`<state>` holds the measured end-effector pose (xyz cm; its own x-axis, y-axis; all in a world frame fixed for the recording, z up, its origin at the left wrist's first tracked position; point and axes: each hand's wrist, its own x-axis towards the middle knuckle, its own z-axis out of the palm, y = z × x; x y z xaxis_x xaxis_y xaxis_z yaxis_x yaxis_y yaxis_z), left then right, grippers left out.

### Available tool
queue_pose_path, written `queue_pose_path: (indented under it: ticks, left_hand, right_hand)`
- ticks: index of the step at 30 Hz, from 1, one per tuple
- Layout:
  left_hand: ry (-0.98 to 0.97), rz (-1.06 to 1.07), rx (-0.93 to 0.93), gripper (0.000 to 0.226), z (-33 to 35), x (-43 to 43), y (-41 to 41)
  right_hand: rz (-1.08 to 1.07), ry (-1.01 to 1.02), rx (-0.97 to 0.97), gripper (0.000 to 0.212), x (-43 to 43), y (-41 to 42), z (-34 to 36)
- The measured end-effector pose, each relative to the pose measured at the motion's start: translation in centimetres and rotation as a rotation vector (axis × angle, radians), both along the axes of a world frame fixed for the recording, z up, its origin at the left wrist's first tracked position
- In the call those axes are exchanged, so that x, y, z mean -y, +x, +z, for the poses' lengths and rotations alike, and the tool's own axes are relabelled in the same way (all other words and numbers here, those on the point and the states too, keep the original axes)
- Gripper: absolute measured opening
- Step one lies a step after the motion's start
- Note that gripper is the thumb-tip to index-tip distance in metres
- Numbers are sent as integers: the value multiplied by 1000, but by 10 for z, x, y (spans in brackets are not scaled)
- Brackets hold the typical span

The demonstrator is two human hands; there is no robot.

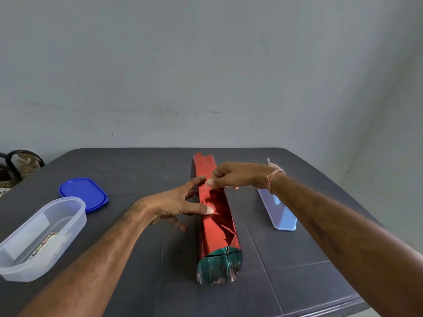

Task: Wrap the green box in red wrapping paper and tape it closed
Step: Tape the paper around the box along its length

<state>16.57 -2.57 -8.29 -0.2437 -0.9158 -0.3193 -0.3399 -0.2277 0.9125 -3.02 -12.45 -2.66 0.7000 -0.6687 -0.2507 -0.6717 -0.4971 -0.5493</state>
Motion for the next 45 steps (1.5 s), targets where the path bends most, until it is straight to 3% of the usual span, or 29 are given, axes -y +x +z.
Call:
queue_pose_path:
  ticks: [9,15,20,25,29,35,40,45]
  left_hand:
    - [-1,7,40,114,0,-1,-1]
    - [-13,9,70,110,1,-1,-2]
    - [-12,12,95,110,2,-2,-3]
    - [-13,10,97,110,1,-2,-2]
    - [-9,6,86,113,1,-1,-3]
    - [-16,-7,74,116,1,-2,-1]
    - [-20,-2,98,117,0,-2,0]
    - [-24,3,88,113,3,-4,-4]
  right_hand:
    - [20,-100,-172,36,12,20,1]
    - [40,-285,-346,60,10,33,1]
    - [78,-437,-499,56,8,36,14]
    - [3,-463,-576,61,13,36,18]
    - [-86,-330,-433,67,29,22,-1]
    - [-174,-110,-204,35,21,-6,1]
    - [-300,-115,-35,62,3,2,-12]
    - [-381,-21,164,56,-3,1,-37]
